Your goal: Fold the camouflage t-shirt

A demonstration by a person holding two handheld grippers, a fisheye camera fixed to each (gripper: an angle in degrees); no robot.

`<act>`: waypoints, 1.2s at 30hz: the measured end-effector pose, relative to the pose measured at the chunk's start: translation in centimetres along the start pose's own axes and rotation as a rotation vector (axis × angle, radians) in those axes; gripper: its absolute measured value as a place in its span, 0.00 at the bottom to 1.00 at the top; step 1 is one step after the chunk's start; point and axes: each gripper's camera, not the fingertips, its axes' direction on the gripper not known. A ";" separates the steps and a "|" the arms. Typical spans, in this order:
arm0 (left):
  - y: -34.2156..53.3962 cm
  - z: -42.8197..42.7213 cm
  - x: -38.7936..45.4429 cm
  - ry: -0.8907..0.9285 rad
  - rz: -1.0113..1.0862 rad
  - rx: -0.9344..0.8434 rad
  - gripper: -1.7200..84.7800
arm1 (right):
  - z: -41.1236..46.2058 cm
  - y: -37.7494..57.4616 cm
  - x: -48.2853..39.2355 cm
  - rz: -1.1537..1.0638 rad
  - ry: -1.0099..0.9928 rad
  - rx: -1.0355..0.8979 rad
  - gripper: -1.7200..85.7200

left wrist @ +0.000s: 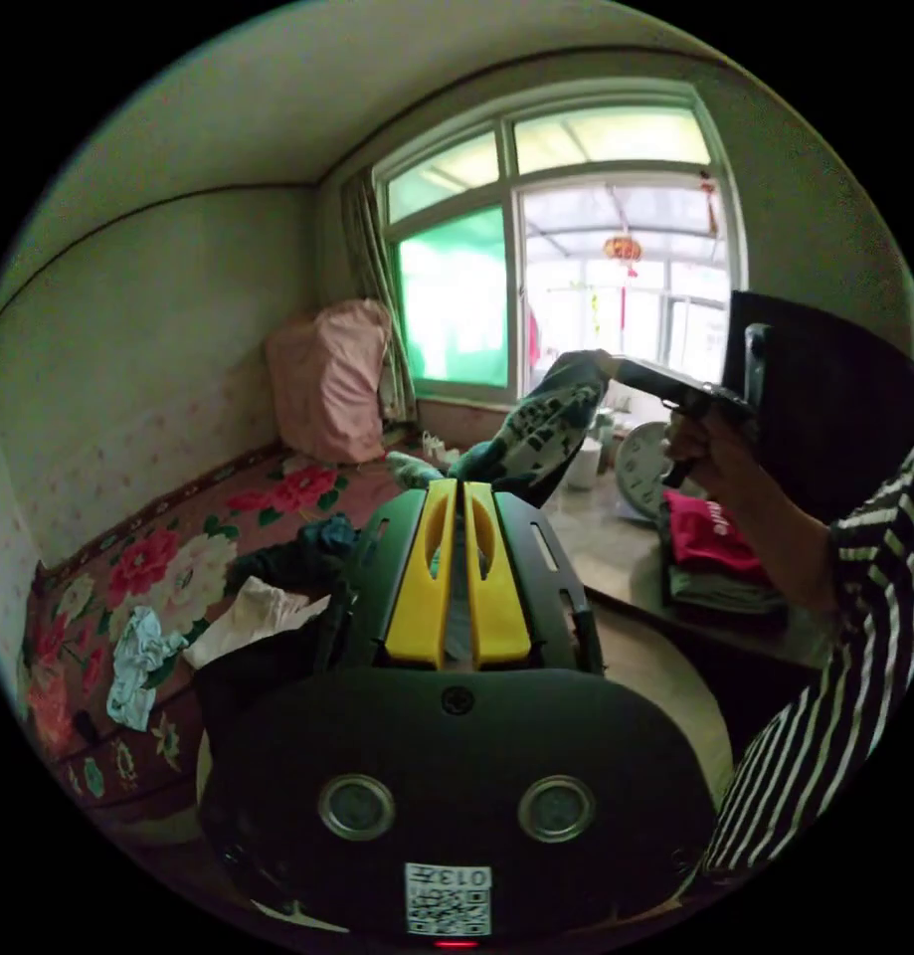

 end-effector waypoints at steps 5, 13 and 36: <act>8.7 -15.5 0.3 0.066 -0.067 0.071 0.03 | -5.3 0.3 -7.1 -0.139 -0.161 0.050 0.03; 31.7 -23.7 1.0 0.009 -0.425 -0.372 0.14 | -0.3 13.9 -22.1 -0.039 -0.471 -0.570 0.03; 48.4 -40.7 -13.2 -0.382 -1.209 -0.352 0.12 | 10.5 20.4 -23.1 -0.030 -0.238 -0.830 0.05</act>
